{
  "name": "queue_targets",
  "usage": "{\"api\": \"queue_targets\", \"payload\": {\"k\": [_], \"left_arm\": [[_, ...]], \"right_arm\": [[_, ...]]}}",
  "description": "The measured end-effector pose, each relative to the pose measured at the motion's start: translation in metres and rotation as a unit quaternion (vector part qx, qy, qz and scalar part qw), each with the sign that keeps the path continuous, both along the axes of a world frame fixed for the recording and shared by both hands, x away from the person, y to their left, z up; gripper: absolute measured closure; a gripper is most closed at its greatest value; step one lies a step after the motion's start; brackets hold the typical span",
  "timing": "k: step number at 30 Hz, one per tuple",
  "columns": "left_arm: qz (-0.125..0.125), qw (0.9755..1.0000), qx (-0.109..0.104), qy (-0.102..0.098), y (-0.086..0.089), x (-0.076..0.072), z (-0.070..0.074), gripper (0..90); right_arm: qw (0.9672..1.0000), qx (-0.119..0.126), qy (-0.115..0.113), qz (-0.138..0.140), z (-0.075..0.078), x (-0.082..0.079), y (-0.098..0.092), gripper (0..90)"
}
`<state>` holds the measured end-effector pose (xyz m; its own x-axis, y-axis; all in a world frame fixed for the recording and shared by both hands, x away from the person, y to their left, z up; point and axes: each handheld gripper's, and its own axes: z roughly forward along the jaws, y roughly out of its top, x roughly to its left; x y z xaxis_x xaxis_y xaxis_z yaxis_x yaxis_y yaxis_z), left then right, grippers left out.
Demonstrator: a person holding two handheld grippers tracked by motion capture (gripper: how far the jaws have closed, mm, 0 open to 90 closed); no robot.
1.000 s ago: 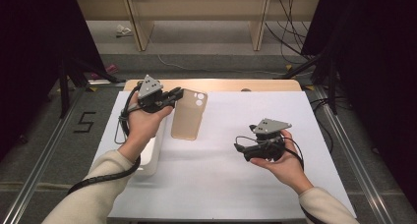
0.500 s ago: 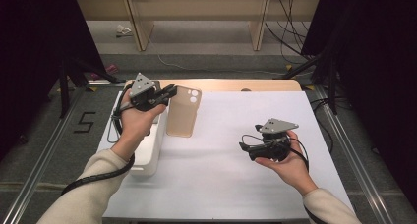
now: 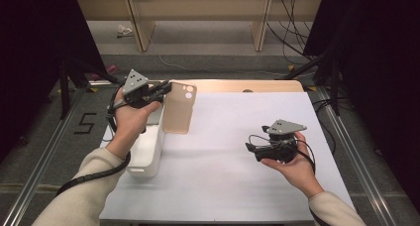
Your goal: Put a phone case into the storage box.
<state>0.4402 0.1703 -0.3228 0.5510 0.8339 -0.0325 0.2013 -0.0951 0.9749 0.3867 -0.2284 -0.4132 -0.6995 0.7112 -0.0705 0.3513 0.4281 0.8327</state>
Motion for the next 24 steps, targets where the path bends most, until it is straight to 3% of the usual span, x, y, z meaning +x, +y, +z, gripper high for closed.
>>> {"api": "queue_targets", "payload": {"k": [24], "left_arm": [[0.021, 0.9997, -0.012, -0.009, 0.03, 0.003, 0.012, 83.7]], "right_arm": [[0.9997, 0.009, 0.005, -0.02, -0.001, -0.002, -0.015, 16.1]]}}
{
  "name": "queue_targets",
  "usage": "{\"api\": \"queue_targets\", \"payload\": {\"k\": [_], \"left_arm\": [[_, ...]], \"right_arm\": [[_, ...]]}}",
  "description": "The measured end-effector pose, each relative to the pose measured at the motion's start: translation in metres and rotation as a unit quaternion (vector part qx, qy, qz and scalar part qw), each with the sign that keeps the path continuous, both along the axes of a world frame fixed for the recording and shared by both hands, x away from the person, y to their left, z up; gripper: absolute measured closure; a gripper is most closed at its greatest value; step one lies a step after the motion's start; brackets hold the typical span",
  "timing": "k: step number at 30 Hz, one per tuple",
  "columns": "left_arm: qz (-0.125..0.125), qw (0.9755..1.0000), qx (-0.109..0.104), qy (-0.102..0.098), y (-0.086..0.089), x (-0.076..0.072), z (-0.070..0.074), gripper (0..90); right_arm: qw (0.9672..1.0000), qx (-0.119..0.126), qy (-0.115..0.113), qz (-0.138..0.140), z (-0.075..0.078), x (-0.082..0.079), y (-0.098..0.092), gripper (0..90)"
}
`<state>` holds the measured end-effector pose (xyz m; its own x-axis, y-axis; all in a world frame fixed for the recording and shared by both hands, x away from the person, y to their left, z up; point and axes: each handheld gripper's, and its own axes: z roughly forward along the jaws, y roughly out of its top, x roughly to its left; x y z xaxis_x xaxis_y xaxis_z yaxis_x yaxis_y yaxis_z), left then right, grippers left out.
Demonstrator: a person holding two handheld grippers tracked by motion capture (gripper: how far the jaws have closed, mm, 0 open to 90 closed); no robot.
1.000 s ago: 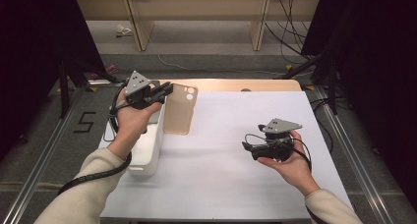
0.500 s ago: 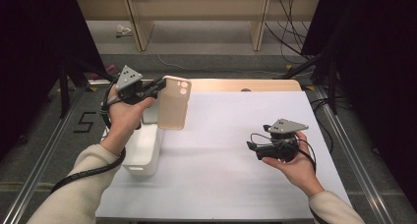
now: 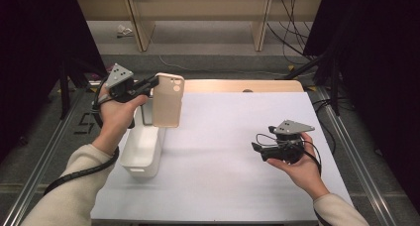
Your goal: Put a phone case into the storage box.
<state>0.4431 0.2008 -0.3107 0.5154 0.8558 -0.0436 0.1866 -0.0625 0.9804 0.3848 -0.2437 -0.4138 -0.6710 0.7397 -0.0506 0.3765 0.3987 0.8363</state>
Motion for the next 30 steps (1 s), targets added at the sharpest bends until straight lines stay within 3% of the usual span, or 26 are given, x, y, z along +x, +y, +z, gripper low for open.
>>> {"api": "queue_targets", "payload": {"k": [30], "left_arm": [[0.037, 0.9993, -0.002, 0.0, 0.036, 0.007, 0.003, 83.6]], "right_arm": [[0.9999, 0.008, 0.001, -0.009, 0.001, -0.002, -0.008, 16.1]]}}
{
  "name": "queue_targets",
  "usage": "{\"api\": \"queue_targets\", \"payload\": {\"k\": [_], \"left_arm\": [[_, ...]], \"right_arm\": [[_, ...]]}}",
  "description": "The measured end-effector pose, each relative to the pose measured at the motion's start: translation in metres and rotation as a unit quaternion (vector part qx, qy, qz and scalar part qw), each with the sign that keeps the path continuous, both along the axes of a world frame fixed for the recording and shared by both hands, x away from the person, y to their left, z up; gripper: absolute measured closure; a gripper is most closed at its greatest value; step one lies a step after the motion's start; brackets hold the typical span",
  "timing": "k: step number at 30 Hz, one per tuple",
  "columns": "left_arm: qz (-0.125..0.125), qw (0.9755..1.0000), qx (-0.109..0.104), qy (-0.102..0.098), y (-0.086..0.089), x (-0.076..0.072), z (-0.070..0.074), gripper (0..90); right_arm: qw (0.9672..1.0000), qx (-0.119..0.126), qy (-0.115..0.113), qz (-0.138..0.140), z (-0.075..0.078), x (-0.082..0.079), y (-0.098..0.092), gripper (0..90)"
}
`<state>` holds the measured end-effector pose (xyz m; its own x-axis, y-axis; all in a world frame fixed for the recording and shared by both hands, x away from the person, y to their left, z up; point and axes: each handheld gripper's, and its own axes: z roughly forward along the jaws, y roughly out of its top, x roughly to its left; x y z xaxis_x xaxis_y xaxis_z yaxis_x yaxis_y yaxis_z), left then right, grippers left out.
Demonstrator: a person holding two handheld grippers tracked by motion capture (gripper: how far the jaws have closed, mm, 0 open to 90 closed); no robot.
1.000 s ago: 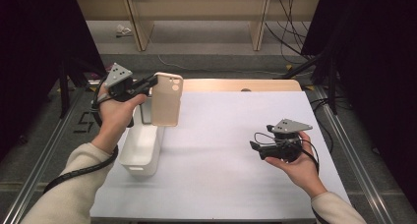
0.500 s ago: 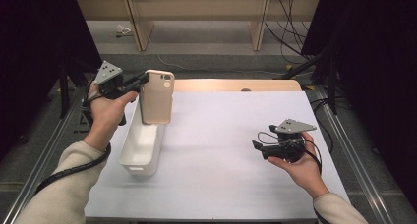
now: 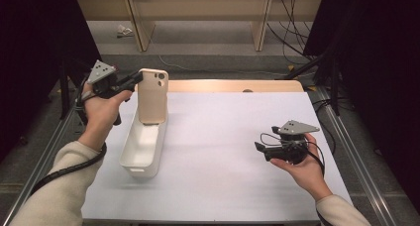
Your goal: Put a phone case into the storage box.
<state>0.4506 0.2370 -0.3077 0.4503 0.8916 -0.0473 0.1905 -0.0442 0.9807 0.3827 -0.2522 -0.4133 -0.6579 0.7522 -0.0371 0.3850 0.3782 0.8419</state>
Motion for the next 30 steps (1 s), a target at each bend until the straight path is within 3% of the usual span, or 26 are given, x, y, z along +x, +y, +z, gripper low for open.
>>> {"api": "queue_targets", "payload": {"k": [30], "left_arm": [[0.017, 0.9998, 0.011, -0.001, 0.012, 0.009, -0.004, 83.6]], "right_arm": [[1.0, 0.005, -0.002, -0.004, 0.0, 0.0, -0.001, 16.1]]}}
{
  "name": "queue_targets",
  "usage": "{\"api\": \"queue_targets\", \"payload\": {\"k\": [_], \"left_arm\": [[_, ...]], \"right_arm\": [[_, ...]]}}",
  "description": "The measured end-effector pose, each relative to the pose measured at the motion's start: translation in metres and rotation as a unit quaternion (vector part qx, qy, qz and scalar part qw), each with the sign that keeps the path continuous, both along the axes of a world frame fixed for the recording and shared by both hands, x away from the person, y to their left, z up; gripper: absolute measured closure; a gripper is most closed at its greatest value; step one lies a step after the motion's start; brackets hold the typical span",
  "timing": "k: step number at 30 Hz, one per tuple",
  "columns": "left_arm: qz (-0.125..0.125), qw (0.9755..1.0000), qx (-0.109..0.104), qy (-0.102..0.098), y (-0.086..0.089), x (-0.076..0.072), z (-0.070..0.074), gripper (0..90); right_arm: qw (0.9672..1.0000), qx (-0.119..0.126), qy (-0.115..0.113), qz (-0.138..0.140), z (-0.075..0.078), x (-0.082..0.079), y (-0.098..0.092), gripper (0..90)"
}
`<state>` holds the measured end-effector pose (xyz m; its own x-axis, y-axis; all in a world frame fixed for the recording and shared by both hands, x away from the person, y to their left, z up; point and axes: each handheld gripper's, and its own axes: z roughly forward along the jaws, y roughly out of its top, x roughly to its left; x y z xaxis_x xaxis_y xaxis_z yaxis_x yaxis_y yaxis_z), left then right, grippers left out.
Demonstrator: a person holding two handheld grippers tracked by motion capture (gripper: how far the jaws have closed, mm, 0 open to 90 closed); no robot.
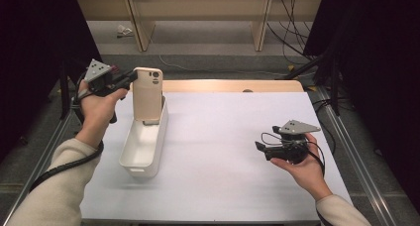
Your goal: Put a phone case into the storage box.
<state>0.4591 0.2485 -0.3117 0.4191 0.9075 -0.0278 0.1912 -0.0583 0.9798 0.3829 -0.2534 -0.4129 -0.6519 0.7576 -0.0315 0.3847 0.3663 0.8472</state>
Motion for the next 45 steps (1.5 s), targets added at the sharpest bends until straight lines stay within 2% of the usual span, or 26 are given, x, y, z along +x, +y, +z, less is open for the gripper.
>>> {"api": "queue_targets", "payload": {"k": [11, 45], "left_arm": [[0.004, 1.0, 0.005, 0.001, 0.002, 0.005, -0.003, 83.5], [0.007, 0.9999, -0.007, -0.006, 0.005, 0.022, -0.012, 83.5]], "right_arm": [[1.0, 0.001, 0.001, 0.0, 0.0, 0.0, 0.0, 16.1], [1.0, 0.004, -0.001, -0.002, 0.0, 0.0, -0.001, 16.1]]}}
